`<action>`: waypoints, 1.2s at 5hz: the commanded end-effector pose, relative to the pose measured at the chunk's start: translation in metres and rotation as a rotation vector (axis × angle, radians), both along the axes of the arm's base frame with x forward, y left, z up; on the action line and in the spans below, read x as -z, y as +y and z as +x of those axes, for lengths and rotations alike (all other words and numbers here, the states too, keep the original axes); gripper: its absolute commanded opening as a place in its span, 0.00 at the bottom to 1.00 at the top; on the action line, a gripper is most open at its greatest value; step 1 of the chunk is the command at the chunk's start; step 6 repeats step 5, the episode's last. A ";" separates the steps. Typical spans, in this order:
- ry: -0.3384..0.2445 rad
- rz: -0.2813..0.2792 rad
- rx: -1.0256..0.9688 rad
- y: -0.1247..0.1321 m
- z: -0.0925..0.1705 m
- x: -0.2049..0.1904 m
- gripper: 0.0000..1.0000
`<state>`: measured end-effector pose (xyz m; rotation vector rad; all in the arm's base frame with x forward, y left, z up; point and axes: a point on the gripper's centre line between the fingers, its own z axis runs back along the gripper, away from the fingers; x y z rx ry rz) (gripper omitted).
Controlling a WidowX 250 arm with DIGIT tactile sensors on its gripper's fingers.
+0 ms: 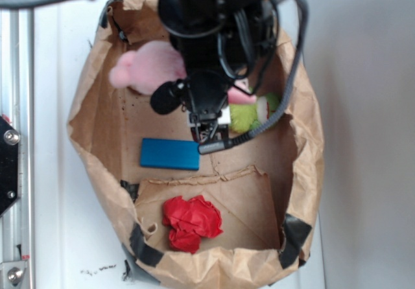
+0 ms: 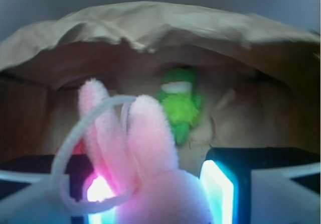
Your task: Grab the pink bunny.
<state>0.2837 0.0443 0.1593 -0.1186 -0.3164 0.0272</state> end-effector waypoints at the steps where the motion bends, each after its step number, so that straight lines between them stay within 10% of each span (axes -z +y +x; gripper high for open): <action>1: 0.094 0.138 -0.144 -0.006 0.008 -0.031 0.00; 6: 0.024 0.087 -0.158 0.008 0.007 -0.041 0.00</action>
